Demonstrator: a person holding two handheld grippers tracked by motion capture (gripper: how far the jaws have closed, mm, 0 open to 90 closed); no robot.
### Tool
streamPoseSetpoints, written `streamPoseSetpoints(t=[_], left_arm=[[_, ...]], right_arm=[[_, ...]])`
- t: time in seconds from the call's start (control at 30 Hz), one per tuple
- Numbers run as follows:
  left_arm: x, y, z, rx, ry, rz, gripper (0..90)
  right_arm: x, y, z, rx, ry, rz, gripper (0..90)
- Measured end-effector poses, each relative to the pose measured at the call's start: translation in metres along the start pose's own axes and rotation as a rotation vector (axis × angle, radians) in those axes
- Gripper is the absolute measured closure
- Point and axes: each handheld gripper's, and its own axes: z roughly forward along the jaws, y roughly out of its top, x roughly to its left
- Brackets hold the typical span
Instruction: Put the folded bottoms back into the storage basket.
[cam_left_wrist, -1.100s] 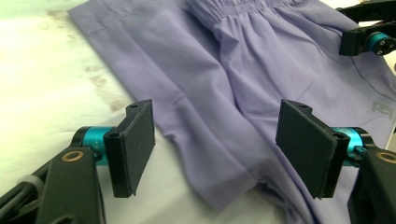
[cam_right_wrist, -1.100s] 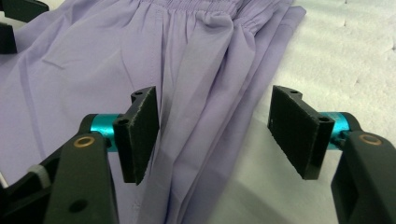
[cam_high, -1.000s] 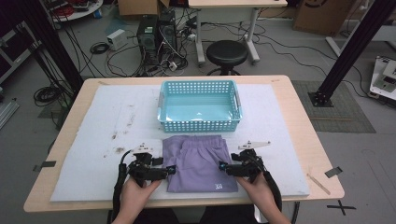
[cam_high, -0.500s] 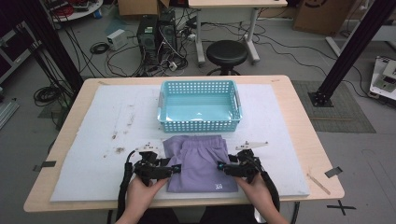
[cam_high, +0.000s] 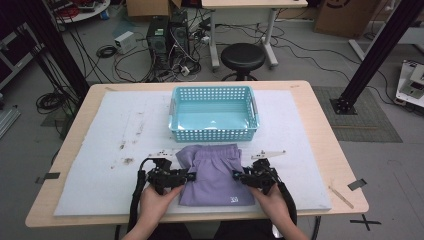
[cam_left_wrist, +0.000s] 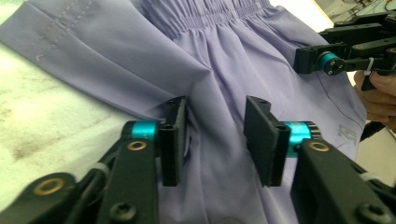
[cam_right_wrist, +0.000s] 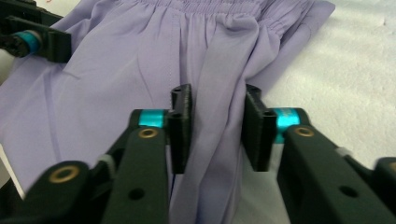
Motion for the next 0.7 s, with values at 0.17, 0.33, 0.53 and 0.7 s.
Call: streamPoseSetpoints(t=[0.17, 0.33, 0.53, 0.7], left_arm=[[-0.002, -0.001, 0.002, 0.024, -0.004, 0.026, 78.3], [0.000, -0.001, -0.002, -0.003, -0.037, 0.026, 85.1], [-0.001, 0.001, -0.007, -0.056, -0.063, 0.064, 86.1], [-0.006, 0.004, -0.012, -0.081, -0.071, 0.093, 86.2]], right_arm=[[0.001, 0.000, 0.001, 0.009, 0.010, -0.009, 80.2], [0.001, 0.000, -0.001, 0.003, 0.012, -0.022, 83.8], [0.002, 0.002, -0.008, -0.021, 0.022, -0.033, 85.6], [0.004, 0.006, -0.015, -0.045, 0.030, -0.051, 85.7]])
